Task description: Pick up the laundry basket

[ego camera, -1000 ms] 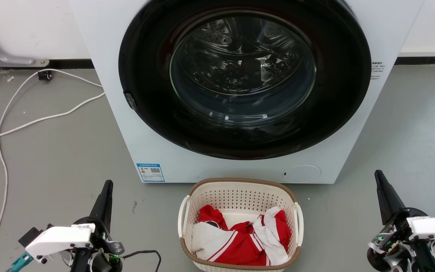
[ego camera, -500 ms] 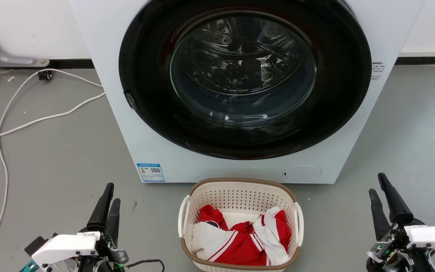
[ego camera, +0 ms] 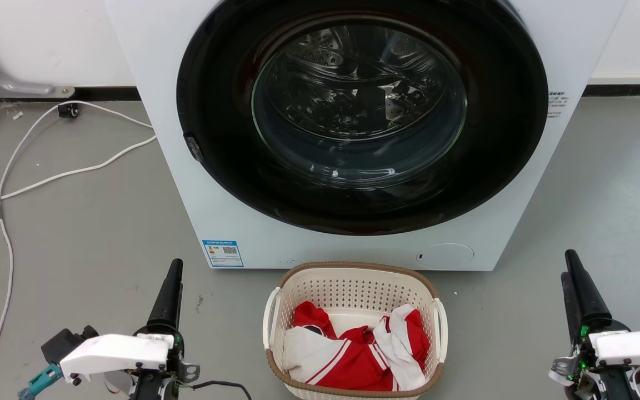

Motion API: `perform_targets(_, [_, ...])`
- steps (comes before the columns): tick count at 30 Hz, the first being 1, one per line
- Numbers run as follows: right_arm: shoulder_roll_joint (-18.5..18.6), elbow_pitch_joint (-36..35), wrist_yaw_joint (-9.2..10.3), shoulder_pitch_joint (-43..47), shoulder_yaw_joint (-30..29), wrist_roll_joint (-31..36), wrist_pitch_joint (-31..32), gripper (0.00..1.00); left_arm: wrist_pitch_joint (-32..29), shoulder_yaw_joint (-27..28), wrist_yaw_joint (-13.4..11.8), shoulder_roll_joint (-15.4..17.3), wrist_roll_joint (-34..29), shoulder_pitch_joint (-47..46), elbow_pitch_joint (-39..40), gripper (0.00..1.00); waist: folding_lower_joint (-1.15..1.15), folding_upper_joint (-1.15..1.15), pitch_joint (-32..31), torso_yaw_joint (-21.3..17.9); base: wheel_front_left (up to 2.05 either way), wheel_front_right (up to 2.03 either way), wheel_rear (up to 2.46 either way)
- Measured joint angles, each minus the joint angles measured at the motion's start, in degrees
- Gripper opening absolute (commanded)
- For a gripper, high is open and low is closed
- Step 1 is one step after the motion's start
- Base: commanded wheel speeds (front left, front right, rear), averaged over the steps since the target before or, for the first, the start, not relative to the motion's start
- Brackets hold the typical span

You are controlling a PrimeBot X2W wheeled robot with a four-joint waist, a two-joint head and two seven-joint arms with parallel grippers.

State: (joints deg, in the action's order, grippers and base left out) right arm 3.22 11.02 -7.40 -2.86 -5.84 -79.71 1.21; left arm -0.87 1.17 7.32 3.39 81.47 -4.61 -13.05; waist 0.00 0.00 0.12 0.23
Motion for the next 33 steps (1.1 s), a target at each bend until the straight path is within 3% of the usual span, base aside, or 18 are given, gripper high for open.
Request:
perform_targets(22, [-0.2, -6.4, 0.00, 1.8, 0.6, 32.9, -3.1, 1.00, 4.7, -3.5, -0.8, -0.4, -27.8, -0.3, 2.3, 1.00, 0.00, 0.00, 0.0, 0.2, 0.00, 0.00, 0.00])
perform_targets(33, [-0.2, -9.4, 0.00, 3.1, 0.6, 43.8, -2.9, 1.00, 6.7, -5.5, -0.9, -0.3, -38.7, -0.9, 1.3, 1.00, 0.00, 0.00, 0.0, 0.4, 0.00, 0.00, 0.00])
